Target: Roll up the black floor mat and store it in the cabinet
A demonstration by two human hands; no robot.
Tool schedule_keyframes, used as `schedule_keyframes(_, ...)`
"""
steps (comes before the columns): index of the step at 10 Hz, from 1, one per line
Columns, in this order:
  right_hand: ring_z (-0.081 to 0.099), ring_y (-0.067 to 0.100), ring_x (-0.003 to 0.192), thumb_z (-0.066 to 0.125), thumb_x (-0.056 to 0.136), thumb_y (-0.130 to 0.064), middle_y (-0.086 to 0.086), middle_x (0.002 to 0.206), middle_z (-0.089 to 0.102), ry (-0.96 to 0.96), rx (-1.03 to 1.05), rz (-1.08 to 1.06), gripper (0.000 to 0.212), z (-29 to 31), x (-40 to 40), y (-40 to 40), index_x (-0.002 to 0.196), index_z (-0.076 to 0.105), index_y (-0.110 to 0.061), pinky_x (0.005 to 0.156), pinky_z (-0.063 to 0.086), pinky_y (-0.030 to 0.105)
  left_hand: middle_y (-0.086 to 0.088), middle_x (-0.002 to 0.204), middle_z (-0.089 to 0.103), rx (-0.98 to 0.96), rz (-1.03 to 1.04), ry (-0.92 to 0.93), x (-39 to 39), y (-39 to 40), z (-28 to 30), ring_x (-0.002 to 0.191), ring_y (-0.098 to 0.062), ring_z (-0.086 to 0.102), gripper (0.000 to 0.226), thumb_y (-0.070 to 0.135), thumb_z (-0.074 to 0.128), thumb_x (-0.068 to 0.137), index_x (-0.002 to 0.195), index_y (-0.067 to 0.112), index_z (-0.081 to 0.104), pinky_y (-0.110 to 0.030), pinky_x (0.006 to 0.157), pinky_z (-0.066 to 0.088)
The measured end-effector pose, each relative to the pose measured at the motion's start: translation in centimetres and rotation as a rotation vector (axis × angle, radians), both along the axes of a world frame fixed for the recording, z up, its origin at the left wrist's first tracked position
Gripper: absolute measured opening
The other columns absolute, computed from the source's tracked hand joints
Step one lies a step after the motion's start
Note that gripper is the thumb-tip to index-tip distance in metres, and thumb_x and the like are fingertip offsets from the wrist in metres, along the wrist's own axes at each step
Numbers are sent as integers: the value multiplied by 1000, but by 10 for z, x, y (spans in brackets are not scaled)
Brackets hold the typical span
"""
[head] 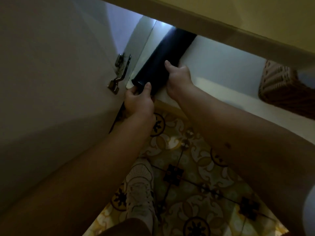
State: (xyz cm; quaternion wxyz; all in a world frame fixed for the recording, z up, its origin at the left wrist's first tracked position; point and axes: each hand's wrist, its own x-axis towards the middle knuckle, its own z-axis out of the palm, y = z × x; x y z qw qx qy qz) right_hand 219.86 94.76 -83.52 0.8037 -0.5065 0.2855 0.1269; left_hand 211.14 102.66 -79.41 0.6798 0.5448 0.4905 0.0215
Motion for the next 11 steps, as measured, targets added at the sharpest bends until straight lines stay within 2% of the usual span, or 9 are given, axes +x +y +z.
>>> schedule_keyframes(2, 62, 39, 104, 47, 97, -3, 22, 120, 60, 69, 125, 88, 34, 16, 15, 21, 131, 47, -2, 80, 57, 53, -2, 111, 63, -14, 60, 42, 11, 6, 2, 98, -21, 63, 41, 23, 76, 81, 115, 24, 54, -43, 86, 56)
schedule_keyframes(3, 62, 37, 107, 50, 97, -5, 21, 122, 61, 58, 69, 115, 34, 11, 15, 24, 131, 50, -3, 89, 54, 54, 0, 114, 61, 49, 39, 44, 14, 10, 1, 102, -19, 61, 40, 23, 75, 81, 115, 24, 53, -42, 91, 54)
schedule_keyframes(4, 61, 30, 109, 64, 90, -22, 13, 124, 63, 47, -207, 165, 48, 10, 17, 22, 134, 51, -8, 95, 52, 49, 2, 114, 59, 70, 30, 27, 13, 9, -1, 100, -15, 60, 41, 24, 75, 82, 116, 25, 52, -35, 89, 53)
schedule_keyframes(5, 63, 30, 102, 71, 84, -35, 11, 113, 66, 109, -325, 170, 51, 9, 13, 19, 126, 56, -10, 90, 54, 48, 8, 103, 56, 87, 13, 5, 12, 10, -3, 91, -8, 58, 43, 24, 76, 81, 116, 25, 51, -24, 73, 50)
schedule_keyframes(7, 69, 21, 90, 70, 87, -29, 12, 102, 68, 106, -352, 229, 47, 6, -4, -11, 125, 53, -7, 84, 58, 40, 5, 113, 59, 124, -64, -50, 2, 12, -5, 92, -4, 56, 47, 31, 76, 80, 119, 24, 52, -19, 67, 44)
schedule_keyframes(8, 70, 19, 87, 66, 90, -22, 13, 101, 67, 80, -329, 215, 36, 5, -18, -27, 121, 55, -8, 76, 60, 33, 7, 107, 60, 141, -83, -61, -3, 16, -5, 90, -2, 55, 37, 38, 73, 82, 110, 25, 53, -21, 71, 45)
schedule_keyframes(9, 70, 19, 82, 63, 91, -17, 11, 97, 68, 68, -218, 85, 18, 11, -29, -41, 108, 58, -12, 67, 57, 25, 3, 97, 60, 130, -28, -52, -11, 16, -5, 86, -11, 58, 19, 42, 63, 88, 94, 26, 54, -29, 77, 51)
schedule_keyframes(10, 70, 18, 81, 60, 93, -19, 9, 98, 69, 25, -228, 31, 15, 15, -40, -54, 107, 59, -15, 65, 54, 24, -3, 101, 62, 165, -75, -45, -24, 8, -10, 93, -19, 61, 17, 39, 57, 91, 96, 22, 55, -34, 78, 50)
schedule_keyframes(11, 71, 16, 84, 59, 94, -22, 5, 101, 69, -8, -313, 97, 11, 18, -53, -67, 105, 60, -20, 66, 54, 23, -4, 110, 61, 284, -317, -116, -37, 0, -7, 98, -19, 59, 27, 36, 55, 92, 112, 18, 56, -29, 76, 48)
